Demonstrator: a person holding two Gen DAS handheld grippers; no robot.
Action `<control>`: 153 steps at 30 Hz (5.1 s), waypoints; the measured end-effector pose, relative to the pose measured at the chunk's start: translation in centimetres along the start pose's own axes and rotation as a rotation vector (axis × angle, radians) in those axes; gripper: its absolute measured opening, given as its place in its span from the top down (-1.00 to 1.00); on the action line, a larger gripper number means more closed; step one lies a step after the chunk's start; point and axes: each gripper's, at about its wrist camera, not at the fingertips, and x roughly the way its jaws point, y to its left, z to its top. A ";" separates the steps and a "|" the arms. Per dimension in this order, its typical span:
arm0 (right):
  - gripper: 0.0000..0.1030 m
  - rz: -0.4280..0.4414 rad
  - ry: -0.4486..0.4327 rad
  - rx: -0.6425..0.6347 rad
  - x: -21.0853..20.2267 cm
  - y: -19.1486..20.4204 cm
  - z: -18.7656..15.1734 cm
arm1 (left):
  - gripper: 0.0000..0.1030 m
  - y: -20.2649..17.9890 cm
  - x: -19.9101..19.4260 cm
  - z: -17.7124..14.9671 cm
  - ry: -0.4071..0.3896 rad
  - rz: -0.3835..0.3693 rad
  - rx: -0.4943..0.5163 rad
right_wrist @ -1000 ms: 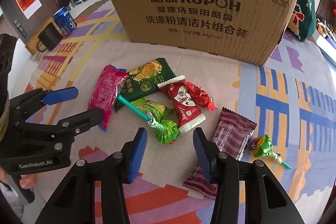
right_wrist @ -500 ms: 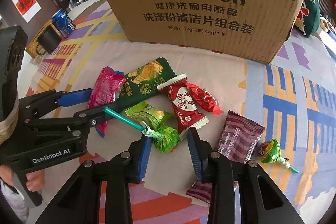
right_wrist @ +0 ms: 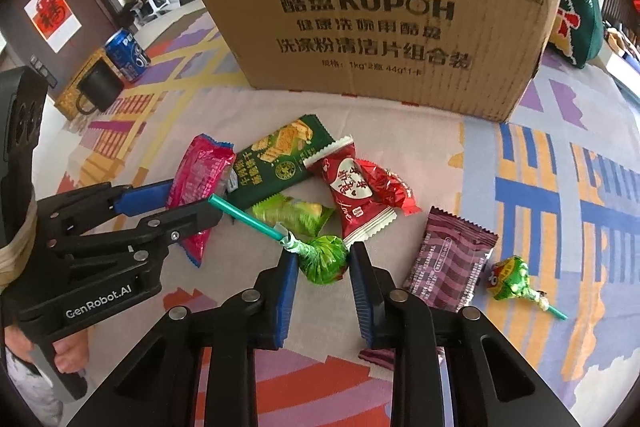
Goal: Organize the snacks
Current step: 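Grasp the red chip bag with the left gripper while the right grasps the green lollipop, then carry both snacks over the cardboard box and open both grippers inside, then move both tools back over the remaining snacks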
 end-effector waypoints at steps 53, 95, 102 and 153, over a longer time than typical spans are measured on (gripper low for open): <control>0.47 -0.049 -0.508 -0.048 -16.7 -0.1 9.6 | 0.21 -5.0 -12.5 12.3 -0.414 0.018 0.128; 0.03 -0.110 -0.408 0.014 -13.9 -4.1 13.6 | -0.32 -6.7 -10.0 15.2 -0.354 0.130 0.180; 0.03 -0.121 -0.423 0.015 -15.3 -4.2 11.5 | -0.36 -7.6 -11.1 13.1 -0.361 0.109 0.191; 0.03 -0.232 0.018 0.046 -4.3 -7.8 -2.0 | -0.40 -7.5 2.2 1.0 0.090 0.077 0.258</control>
